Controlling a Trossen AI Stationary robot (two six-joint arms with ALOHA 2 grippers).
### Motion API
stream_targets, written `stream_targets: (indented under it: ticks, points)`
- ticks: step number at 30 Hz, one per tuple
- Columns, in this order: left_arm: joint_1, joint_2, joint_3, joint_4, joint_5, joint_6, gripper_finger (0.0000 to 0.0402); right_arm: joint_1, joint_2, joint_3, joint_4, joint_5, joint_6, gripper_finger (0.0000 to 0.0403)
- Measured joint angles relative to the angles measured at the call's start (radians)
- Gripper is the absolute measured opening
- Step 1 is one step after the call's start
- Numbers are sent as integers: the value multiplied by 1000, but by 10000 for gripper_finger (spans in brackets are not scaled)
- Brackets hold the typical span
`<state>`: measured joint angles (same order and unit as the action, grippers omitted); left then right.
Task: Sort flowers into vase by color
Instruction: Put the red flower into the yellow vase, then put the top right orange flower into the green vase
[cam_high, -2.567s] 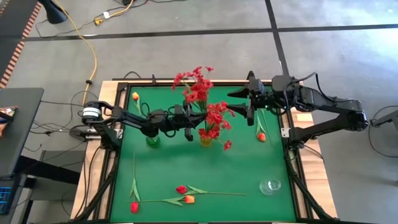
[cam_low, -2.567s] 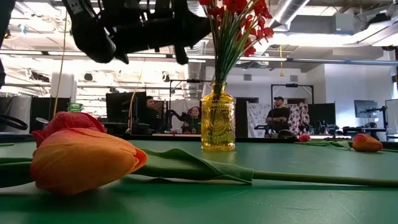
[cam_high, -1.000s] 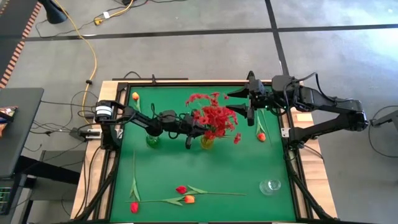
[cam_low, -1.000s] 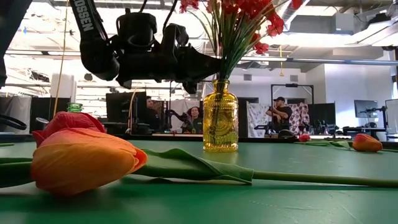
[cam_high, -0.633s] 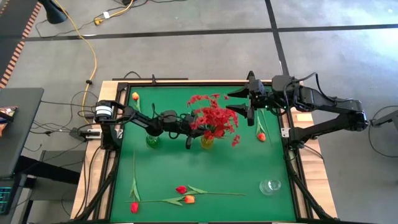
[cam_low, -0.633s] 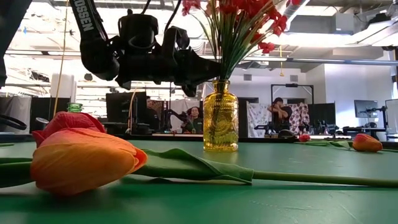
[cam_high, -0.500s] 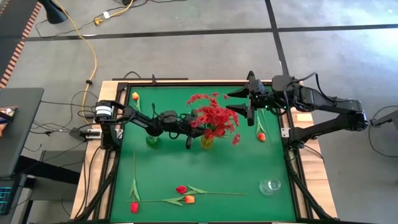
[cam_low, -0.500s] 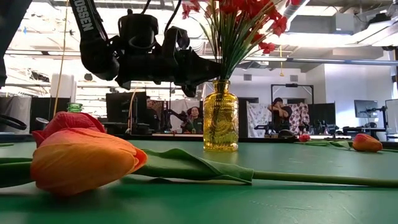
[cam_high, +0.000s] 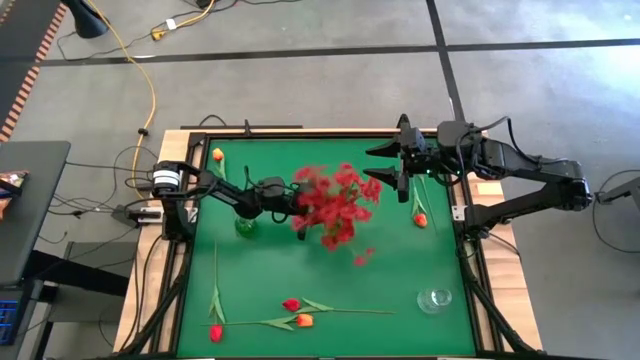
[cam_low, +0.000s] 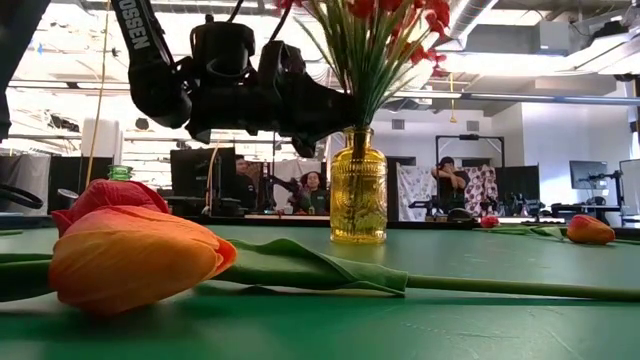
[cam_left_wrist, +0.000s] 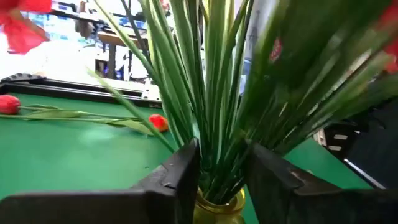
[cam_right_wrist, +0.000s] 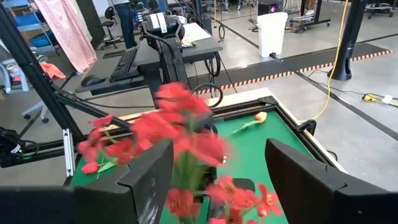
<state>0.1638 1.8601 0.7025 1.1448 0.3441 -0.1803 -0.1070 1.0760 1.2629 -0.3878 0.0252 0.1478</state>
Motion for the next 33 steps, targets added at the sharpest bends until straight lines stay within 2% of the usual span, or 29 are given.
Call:
stream_targets:
  ticks: [7, 20, 28, 33]
  points:
    - [23, -78, -1, -113, 11, 3, 147, 0, 0, 0, 0, 0, 0, 282]
    - [91, -303, -1, -580, 0, 137, 149, 0, 0, 0, 0, 1, -22, 282]
    - [90, -396, 15, -743, 28, 160, 149, 0, 0, 0, 8, 1, -29, 282]
    - [90, -458, 89, -1019, 31, 215, 149, 0, 0, 0, 7, 0, -28, 282]
